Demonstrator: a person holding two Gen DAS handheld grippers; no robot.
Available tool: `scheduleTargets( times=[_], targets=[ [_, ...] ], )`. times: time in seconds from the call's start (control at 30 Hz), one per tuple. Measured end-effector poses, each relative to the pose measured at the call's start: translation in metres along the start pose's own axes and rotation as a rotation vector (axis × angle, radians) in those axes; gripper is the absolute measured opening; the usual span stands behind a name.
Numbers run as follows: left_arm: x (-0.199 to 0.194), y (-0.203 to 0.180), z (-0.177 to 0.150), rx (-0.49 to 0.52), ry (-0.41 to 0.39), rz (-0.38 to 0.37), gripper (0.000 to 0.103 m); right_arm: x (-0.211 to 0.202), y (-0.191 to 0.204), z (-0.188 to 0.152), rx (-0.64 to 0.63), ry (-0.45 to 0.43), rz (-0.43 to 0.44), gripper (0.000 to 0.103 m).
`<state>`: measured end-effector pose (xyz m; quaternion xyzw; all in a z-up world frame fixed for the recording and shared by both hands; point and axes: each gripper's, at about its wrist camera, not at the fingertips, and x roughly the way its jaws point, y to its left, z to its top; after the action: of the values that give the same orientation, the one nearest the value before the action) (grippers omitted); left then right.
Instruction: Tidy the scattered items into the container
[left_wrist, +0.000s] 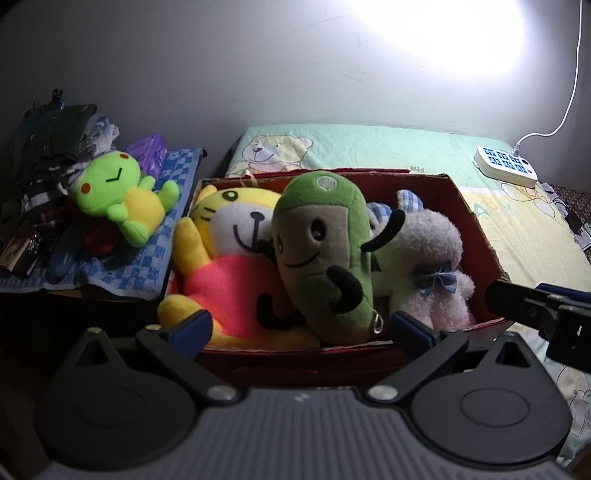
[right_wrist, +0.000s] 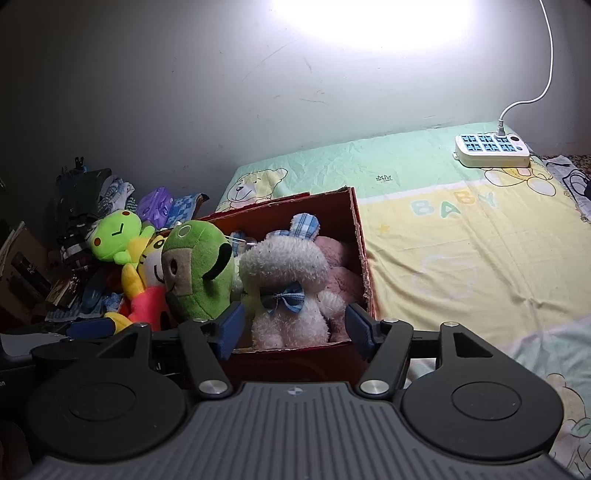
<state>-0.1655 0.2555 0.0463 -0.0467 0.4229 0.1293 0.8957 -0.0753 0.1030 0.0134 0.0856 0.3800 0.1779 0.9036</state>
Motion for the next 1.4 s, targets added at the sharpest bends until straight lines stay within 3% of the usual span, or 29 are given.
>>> scheduleTargets(
  times=[0.4, 0.57, 0.7, 0.83, 1.03, 1.2, 1.4],
  targets=[
    [0.001, -0.001, -0.017, 0.003, 0.035, 0.006, 0.102, -0.006, 0.011, -0.017, -0.031, 0.023, -0.043, 0.068],
    [0.003, 0.001, -0.026, -0.027, 0.074, 0.002, 0.1, -0.007, 0.01, -0.021, -0.014, 0.048, -0.031, 0.08],
    [0.005, 0.0, -0.032, -0.059, 0.1, 0.014, 0.099, -0.005, 0.012, -0.022, -0.026, 0.071, -0.075, 0.08],
    [0.007, -0.007, -0.037, -0.048, 0.117, 0.028, 0.099, -0.012, 0.008, -0.024, -0.046, 0.062, -0.024, 0.085],
    [0.015, -0.014, -0.043, -0.081, 0.197, -0.006, 0.101, -0.011, 0.002, -0.027, -0.082, 0.12, -0.047, 0.085],
    [0.017, -0.023, -0.047, -0.055, 0.211, 0.038, 0.102, -0.008, -0.007, -0.029, -0.048, 0.156, -0.028, 0.085],
    [0.024, -0.012, -0.048, -0.1, 0.262, 0.073, 0.102, -0.006, -0.004, -0.03, -0.059, 0.165, -0.013, 0.085]
  ],
)
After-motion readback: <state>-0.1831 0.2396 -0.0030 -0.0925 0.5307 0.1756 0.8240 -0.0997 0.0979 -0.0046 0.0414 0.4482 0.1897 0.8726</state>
